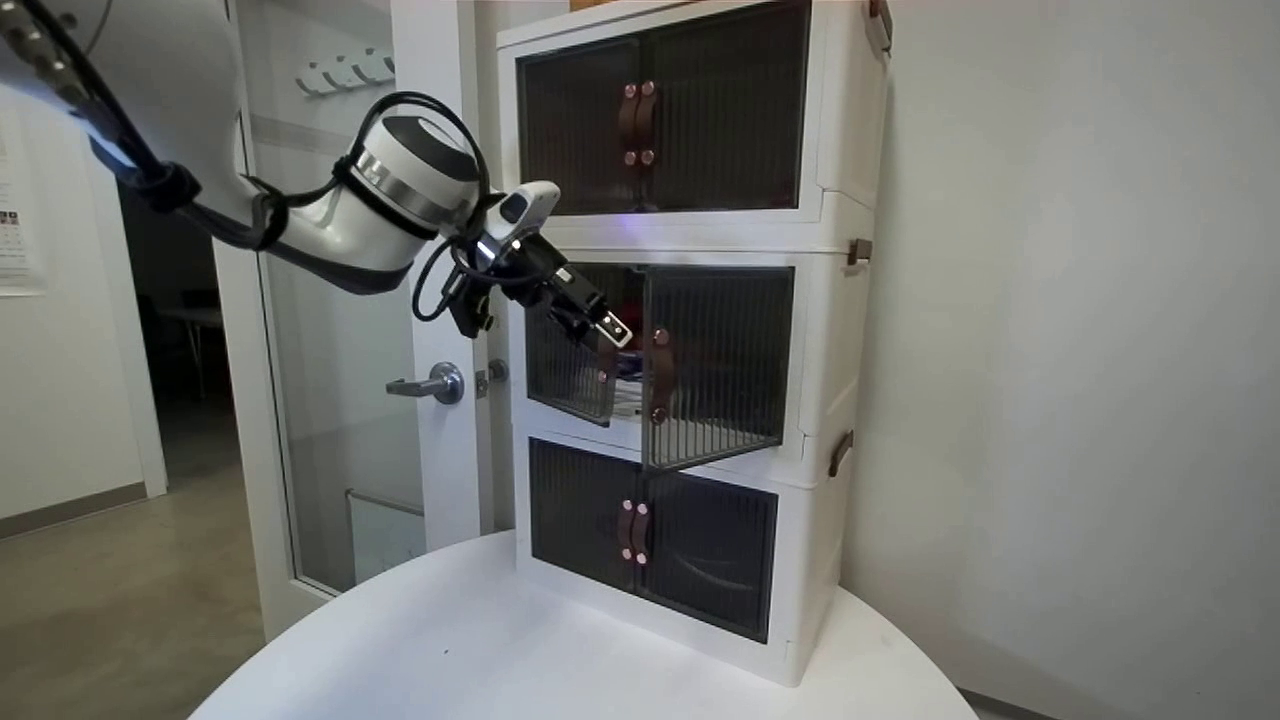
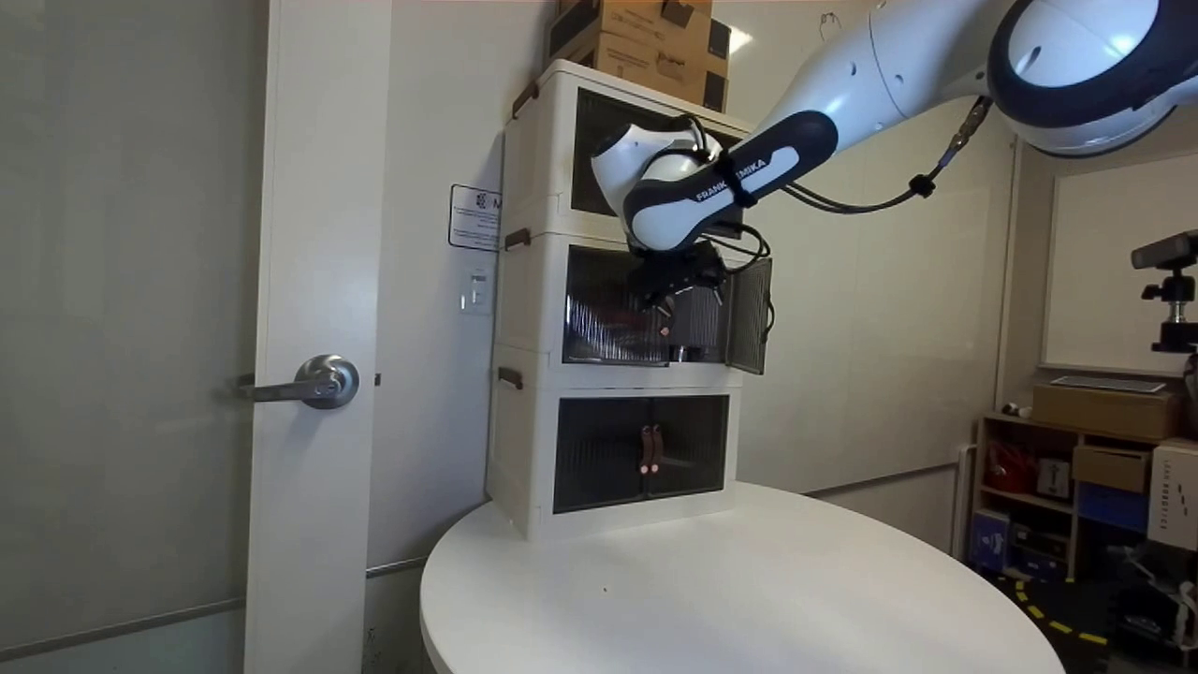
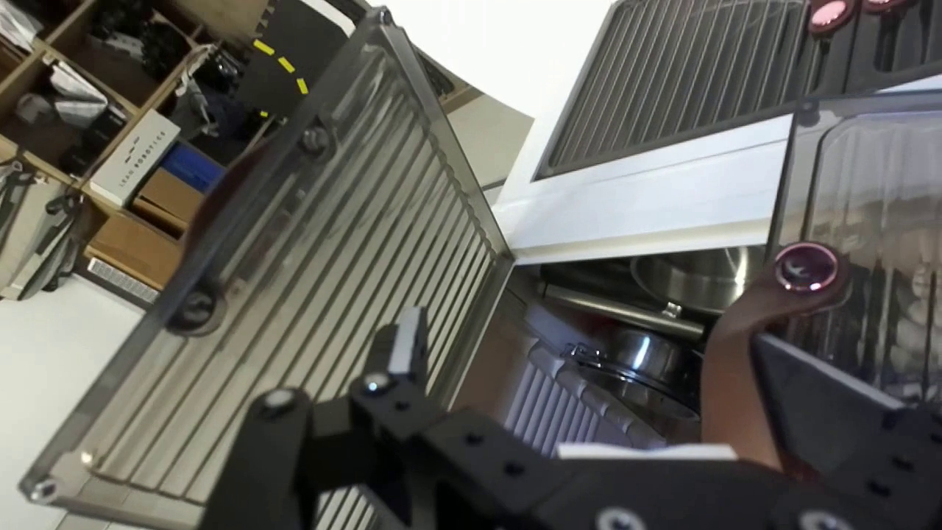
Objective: Open the doors of the middle shelf
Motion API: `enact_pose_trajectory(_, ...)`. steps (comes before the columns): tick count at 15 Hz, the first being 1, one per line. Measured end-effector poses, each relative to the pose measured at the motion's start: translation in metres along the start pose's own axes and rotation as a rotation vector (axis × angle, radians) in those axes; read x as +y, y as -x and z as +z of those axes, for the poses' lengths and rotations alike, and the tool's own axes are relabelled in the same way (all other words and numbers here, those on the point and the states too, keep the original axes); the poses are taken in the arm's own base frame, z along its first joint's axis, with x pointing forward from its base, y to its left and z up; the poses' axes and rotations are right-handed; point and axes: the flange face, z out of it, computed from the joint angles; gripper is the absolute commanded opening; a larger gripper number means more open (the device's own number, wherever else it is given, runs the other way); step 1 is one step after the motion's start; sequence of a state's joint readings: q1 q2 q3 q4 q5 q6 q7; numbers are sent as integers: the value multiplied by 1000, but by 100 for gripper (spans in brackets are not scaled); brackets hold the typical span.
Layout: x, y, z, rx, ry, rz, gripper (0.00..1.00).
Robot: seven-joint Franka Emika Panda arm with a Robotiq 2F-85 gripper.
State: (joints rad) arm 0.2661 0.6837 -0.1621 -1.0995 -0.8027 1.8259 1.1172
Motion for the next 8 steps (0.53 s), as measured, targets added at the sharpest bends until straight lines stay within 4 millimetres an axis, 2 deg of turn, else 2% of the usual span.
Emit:
enact_pose_trajectory(4, 18, -3, -8, -78, -88, -12, 100)
enact_pose_trajectory(8, 42, -3, -25, -137, -234, -105, 100)
